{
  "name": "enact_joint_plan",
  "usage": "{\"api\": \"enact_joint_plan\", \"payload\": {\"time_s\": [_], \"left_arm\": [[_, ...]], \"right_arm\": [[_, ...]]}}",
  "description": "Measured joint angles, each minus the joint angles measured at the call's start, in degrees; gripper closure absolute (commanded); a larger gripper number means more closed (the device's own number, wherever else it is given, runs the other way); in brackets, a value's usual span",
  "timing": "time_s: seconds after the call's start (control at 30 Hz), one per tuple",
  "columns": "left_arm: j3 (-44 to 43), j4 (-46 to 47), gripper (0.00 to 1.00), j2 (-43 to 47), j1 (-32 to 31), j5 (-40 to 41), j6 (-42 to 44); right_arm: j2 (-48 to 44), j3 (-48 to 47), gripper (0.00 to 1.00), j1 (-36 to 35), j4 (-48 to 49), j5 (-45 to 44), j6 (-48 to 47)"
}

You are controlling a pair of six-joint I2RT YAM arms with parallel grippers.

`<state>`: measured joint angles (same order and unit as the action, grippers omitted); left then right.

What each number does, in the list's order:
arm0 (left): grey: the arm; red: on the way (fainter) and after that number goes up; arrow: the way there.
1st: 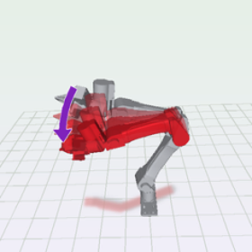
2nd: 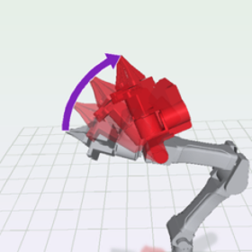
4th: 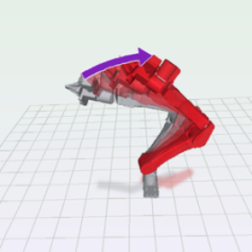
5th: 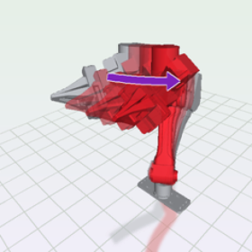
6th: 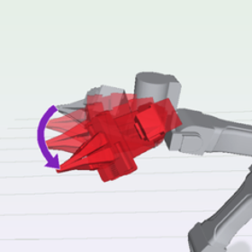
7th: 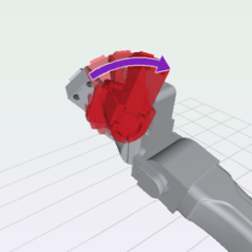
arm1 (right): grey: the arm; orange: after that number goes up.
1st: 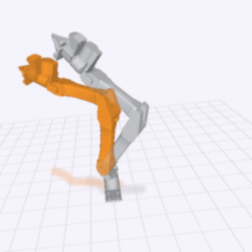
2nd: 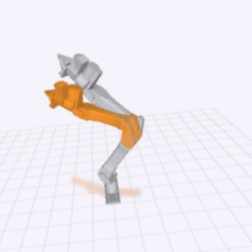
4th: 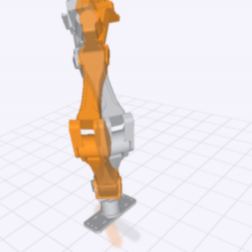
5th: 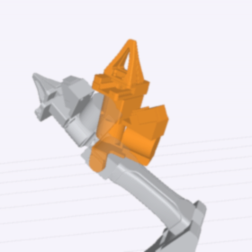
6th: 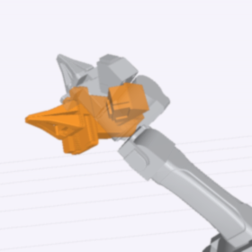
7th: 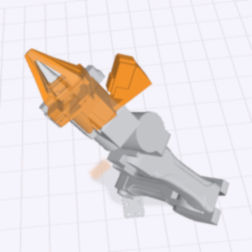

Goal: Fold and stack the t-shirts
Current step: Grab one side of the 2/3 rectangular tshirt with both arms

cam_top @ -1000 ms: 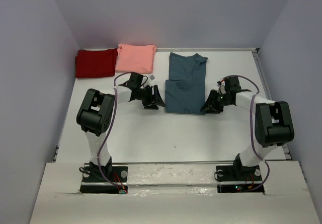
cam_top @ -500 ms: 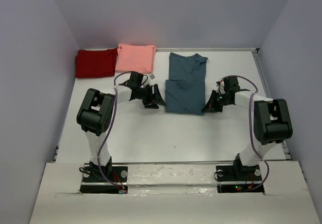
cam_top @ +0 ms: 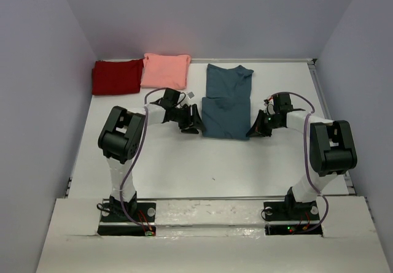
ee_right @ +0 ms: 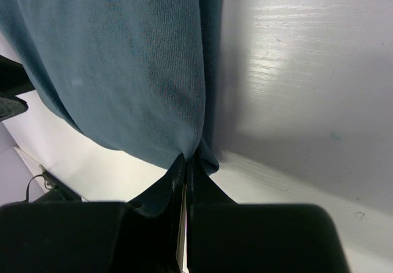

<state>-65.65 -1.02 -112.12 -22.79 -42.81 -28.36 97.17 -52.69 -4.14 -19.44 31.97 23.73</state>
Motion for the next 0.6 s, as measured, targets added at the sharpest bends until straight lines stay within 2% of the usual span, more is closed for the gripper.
{"api": "enact_joint_plan", "payload": {"time_s": [0.4,0.47,0.57,0.6], "left_arm": [[0.00,1.46,0.52,0.00,-2.80,-0.33,-1.38],[0.02,1.64,0.58,0.00,-2.80,-0.33,-1.60],[0.11,1.79,0.86,0.00,-2.89,-0.48,-1.97],[0.31,2.16,1.00,0.00,-2.89,-0.59,-2.34]], "right_arm": [[0.79,-0.09,0.99,0.00,0.00,0.00,-0.17],[0.81,-0.11,0.99,0.00,0.00,0.00,-0.17],[0.83,-0.11,0.99,0.00,0.02,0.00,-0.17],[0.85,-0.11,0.99,0.00,0.02,0.00,-0.17]]}}
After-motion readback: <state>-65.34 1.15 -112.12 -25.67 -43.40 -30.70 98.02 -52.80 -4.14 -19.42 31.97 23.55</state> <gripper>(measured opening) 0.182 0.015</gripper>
